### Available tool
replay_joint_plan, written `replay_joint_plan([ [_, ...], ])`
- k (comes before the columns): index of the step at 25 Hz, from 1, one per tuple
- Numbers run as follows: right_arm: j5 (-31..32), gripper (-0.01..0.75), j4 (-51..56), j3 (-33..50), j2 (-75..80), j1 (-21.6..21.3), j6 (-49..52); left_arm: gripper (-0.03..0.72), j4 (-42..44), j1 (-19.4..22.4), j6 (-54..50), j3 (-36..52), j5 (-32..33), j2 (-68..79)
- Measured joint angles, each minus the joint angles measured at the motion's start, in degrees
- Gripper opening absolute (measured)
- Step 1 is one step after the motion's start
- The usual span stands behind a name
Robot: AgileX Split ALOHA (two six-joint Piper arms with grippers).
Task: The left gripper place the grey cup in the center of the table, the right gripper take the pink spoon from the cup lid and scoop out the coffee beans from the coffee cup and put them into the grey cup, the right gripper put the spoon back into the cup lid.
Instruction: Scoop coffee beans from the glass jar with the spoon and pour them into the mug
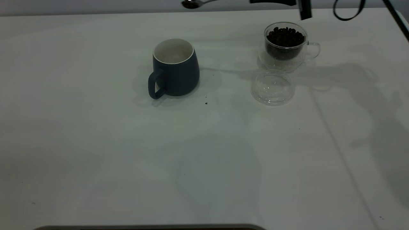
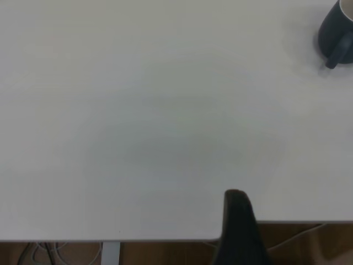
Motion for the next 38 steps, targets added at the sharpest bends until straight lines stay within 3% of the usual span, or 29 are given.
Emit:
replay_joint_plan([
  [22, -1.7, 0.102, -2.9, 0.0, 1.7, 4.1, -6.2, 0.565, 0.0, 0.0, 0.0, 0.0, 0.0, 0.0],
  [30, -9.6, 0.102, -2.9, 0.0, 2.1, 4.7, -17.3, 0.565, 0.0, 0.0, 0.0, 0.0, 0.0, 0.0],
  [38, -8.4, 0.102, -3.3, 0.0, 1.2, 6.1, -34.8, 0.565, 0.0, 0.0, 0.2, 0.0, 0.0, 0.0],
])
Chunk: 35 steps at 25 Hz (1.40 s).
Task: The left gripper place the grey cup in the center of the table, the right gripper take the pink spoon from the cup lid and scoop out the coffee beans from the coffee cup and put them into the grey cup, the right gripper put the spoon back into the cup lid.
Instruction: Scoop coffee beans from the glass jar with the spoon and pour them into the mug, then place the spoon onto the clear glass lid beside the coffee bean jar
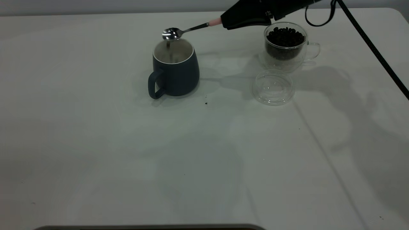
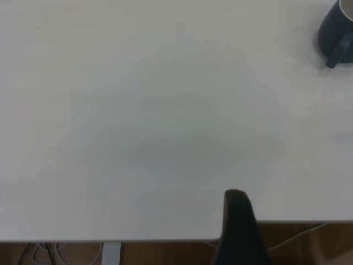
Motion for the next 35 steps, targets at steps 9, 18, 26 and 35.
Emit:
replay_joint_plan([
  [9, 2.0, 0.102, -7.5, 0.0, -3.5, 0.3, 3.5, 0.565, 0.0, 0.0, 0.0, 0.0, 0.0, 0.0],
  [18, 8.7, 0.102, -15.0, 4.4, -12.7, -12.0, 9.3, 0.565, 0.0, 0.0, -0.1, 0.0, 0.0, 0.0],
  [26, 5.7, 0.102, -11.9, 23.9, -14.7, -23.6, 7.8, 0.565, 0.0, 0.0, -0.1, 0.0, 0.0, 0.0],
  [35, 0.8, 0.102, -5.7, 26.3, -6.5, -25.8, 6.1, 0.565, 0.0, 0.0, -0.2, 0.0, 0.0, 0.0],
])
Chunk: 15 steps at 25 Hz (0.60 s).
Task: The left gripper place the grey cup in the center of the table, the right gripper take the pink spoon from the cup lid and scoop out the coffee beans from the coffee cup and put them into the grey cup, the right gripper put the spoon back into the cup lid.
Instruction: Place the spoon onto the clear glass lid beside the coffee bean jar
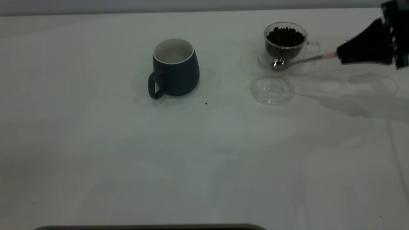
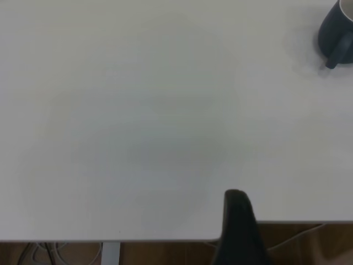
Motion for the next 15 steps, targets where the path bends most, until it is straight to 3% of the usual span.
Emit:
replay_joint_plan([
  [15, -0.6, 0.102, 9.1, -0.1, 10.1, 1.3, -0.7, 0.565, 0.0, 0.0, 0.0, 0.0, 0.0, 0.0],
])
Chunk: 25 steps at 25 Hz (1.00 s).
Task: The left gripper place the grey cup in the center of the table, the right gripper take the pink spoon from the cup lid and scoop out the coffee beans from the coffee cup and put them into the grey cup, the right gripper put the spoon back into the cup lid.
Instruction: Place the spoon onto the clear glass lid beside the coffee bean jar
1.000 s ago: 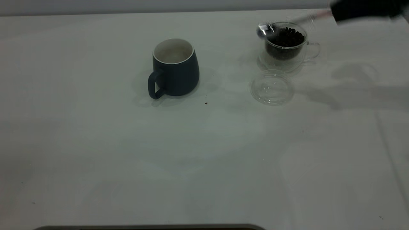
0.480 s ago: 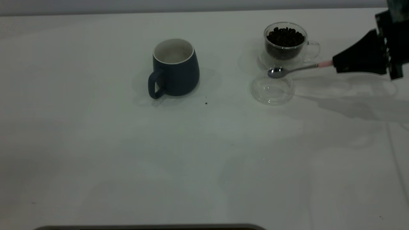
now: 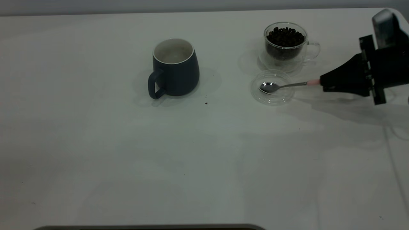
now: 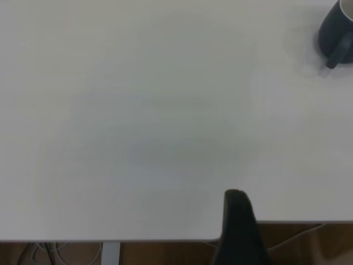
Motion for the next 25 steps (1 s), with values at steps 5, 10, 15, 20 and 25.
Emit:
replay_joint_plan([
  [5, 0.4, 0.105, 3.1, 0.0, 2.0, 0.3, -1.6, 0.565, 0.0, 0.0, 0.0, 0.0, 0.0, 0.0],
  [10, 0.4, 0.131, 3.4, 0.0, 2.2, 0.3, -3.3, 0.565, 0.0, 0.0, 0.0, 0.0, 0.0, 0.0],
  [15, -0.7, 0.262, 3.6, 0.0, 2.4, 0.3, -3.5, 0.565, 0.0, 0.0, 0.1, 0.0, 0.0, 0.0],
  [20, -6.0, 0.422, 3.6, 0.0, 0.8, 0.4, -5.7, 0.565, 0.0, 0.0, 0.2, 0.0, 0.0, 0.0],
  [25, -16.8, 0.468, 2.1, 0.1, -6.4, 1.5, -7.1, 0.565, 0.0, 0.0, 0.2, 0.0, 0.0, 0.0],
])
